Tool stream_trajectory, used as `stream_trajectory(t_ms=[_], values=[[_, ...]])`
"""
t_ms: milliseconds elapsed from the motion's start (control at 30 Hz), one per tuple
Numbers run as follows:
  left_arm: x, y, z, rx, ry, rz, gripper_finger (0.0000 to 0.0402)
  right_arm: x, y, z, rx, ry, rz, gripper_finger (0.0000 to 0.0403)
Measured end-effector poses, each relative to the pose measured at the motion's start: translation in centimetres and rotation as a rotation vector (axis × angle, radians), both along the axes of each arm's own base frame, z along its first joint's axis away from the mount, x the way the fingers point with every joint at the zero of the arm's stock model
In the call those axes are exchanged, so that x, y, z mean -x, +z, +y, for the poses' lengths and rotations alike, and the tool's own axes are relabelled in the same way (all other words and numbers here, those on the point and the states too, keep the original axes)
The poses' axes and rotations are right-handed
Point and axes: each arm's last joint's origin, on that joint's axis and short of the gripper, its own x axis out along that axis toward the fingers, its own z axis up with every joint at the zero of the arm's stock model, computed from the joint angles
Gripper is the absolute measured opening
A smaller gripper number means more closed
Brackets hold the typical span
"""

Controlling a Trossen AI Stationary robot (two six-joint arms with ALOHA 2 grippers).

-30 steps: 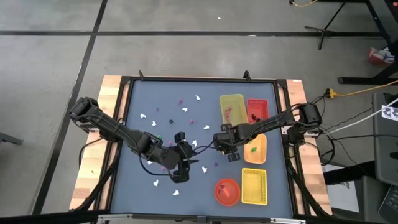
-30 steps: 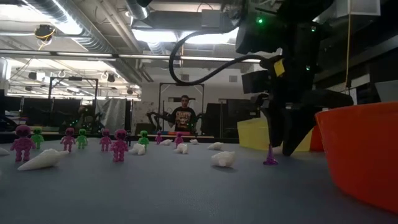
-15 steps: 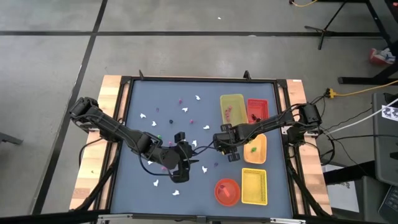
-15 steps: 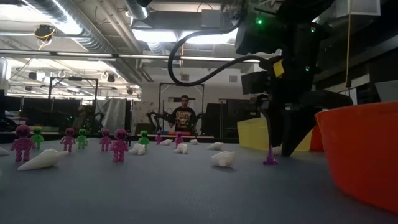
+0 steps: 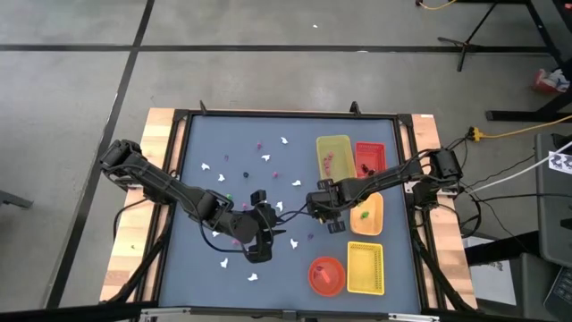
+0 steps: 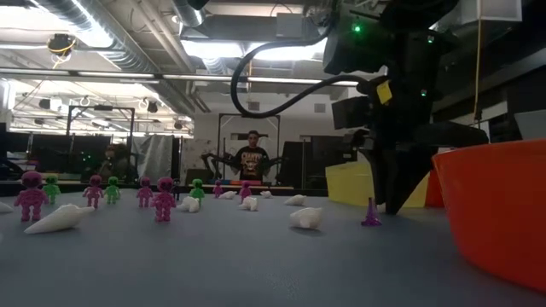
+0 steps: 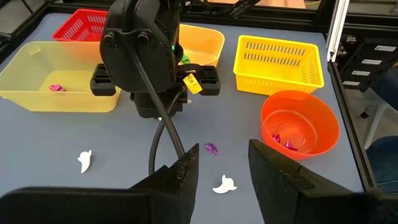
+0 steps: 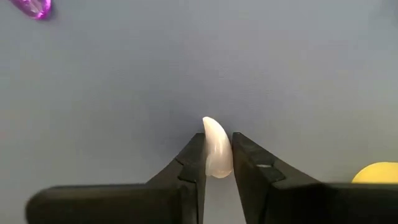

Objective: Sort Halloween decoration
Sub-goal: Put the white ghost toy into the yellow box

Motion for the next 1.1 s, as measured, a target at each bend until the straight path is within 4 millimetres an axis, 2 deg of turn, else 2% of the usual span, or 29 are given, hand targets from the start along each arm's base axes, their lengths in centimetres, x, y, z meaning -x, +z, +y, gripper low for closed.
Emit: stream_trajectory(t_ms=[433,733,1100], values=[[0.0,0.0,0.0,0.000,0.000,0.000,0.0124,0.0,0.0,0.0,-0.014,0.002,0.007,0.0058],[0.0,0.0,0.0,0.000,0.000,0.000,0.0124,-0.2,2.0,0.2,-0.043,0.007,0.100,0.0056],[0.3,0.0,-0.7,0.004,-0.028,0.002,0.0124,-0.8,5.5,1.3,-0.403,-0.009,0.211,0.0056]])
